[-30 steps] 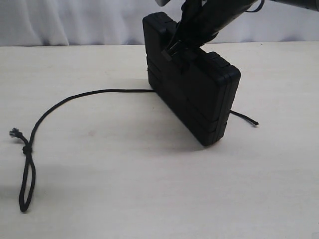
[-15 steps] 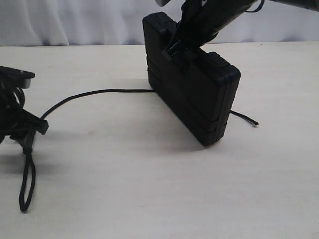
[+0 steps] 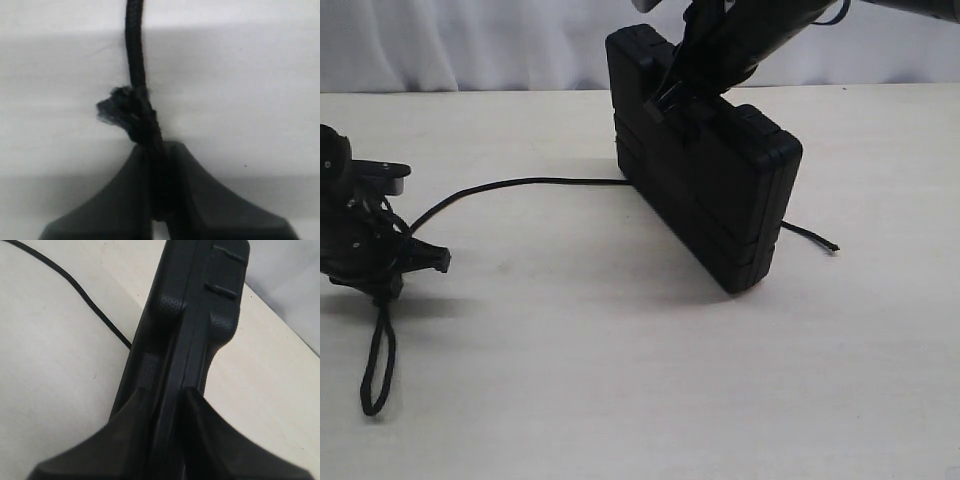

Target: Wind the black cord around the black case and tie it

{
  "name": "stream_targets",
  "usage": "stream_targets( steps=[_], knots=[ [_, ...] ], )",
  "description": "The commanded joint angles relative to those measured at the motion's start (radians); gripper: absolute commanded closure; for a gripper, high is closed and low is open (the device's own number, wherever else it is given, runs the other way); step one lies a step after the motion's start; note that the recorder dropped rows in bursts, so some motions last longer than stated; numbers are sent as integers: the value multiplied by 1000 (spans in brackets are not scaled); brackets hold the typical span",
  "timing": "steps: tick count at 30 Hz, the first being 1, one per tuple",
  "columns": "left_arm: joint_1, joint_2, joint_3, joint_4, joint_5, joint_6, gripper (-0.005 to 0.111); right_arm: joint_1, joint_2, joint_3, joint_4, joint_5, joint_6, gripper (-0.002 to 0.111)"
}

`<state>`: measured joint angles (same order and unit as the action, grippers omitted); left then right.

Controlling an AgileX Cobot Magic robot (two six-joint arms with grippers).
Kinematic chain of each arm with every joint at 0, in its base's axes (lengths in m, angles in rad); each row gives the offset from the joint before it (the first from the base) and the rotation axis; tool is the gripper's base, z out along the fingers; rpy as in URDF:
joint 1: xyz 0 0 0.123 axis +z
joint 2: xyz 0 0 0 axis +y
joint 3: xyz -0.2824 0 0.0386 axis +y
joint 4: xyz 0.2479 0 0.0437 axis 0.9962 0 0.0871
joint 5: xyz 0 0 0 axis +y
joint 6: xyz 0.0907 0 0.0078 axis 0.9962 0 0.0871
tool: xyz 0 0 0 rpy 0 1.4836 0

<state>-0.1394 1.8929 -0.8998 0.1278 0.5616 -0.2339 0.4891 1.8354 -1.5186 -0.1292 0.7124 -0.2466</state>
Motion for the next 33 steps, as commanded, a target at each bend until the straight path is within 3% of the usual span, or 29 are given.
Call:
stream_targets(
  steps=[1,4,9,13,17,23,33],
  knots=[
    [4,30,18,-64,-27,2,107,-3,93,65,70,301,16,104],
    [4,30,18,-237,-101,4,107,-3,93,65,70,301,16,104],
    [4,30,18,-794,-163,4,107,-3,93,65,70,300,23,104],
    [1,30,18,-1038,-177,4,107,-3,93,65,70,300,23,104],
    [1,32,18,-1020,-234,33,107,-3,93,65,72,302,23,104],
    [1,32,18,-980,-279,298,107,-3,93,65,72,302,23,104],
    [1,32,2,-979,-268,401,106,-3,93,65,89,306,23,104]
  ],
)
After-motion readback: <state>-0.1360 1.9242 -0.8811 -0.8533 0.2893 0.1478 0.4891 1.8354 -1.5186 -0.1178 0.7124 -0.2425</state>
